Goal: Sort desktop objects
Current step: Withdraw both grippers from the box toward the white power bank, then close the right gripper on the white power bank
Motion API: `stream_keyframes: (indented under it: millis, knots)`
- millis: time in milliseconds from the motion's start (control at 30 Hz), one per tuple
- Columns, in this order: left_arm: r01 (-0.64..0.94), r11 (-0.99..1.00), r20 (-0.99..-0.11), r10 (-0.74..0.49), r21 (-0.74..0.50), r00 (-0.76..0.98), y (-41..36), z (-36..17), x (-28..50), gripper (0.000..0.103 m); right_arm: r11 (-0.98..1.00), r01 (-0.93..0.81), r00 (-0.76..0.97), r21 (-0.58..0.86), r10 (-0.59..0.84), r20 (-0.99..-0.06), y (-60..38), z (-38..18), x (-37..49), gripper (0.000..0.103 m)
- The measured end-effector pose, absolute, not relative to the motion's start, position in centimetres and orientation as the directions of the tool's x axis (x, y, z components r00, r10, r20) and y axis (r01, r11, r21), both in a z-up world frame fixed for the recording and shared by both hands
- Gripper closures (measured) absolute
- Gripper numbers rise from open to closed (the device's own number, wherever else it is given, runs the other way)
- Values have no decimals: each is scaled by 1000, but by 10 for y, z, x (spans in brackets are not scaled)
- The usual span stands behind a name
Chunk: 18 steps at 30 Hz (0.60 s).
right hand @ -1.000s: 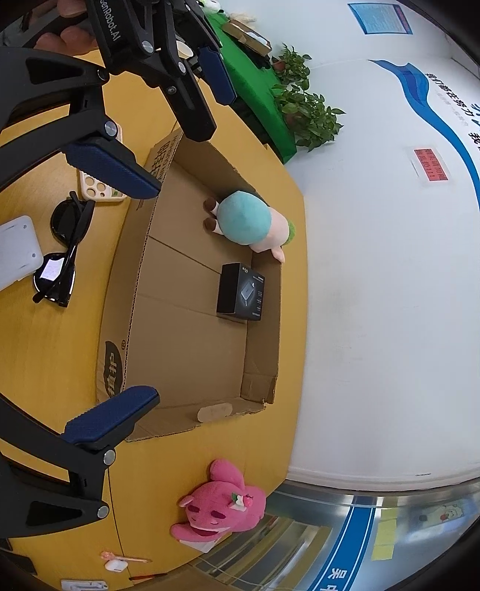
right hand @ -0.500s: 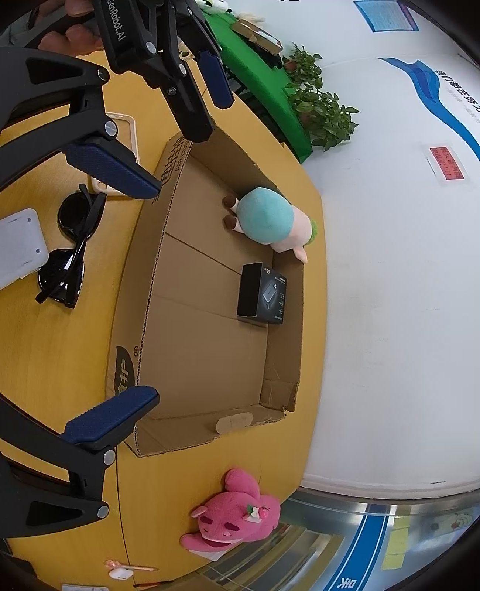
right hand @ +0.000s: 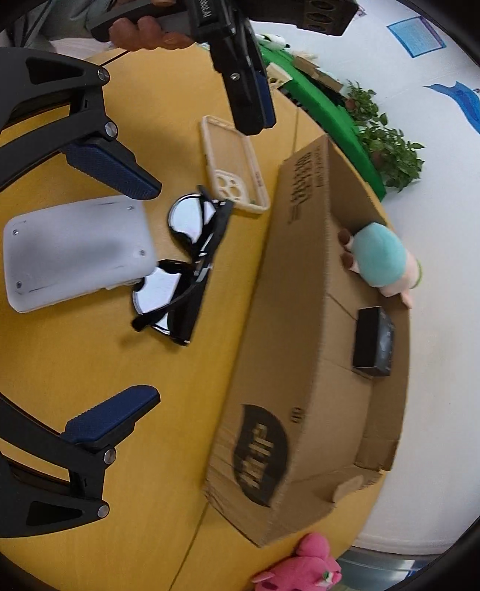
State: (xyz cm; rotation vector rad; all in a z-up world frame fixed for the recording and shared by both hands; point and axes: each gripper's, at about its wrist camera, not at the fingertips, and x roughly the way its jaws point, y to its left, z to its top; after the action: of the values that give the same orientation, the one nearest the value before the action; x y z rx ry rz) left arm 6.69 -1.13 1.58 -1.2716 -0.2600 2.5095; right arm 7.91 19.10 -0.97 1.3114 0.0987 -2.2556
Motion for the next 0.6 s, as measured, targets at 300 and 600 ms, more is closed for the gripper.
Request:
stream_keyframes:
  millis: [300, 600]
  knots:
    - [-195, -892, -764, 449, -407, -463, -20, -13, 82, 24, -851, 481, -343, 209, -402, -849, 184, -33, 131, 2]
    - [-238, -798, -731, 602, -553, -320, 3, -36, 81, 26, -829, 560, -433, -12, -280, -857, 146, -36, 158, 33]
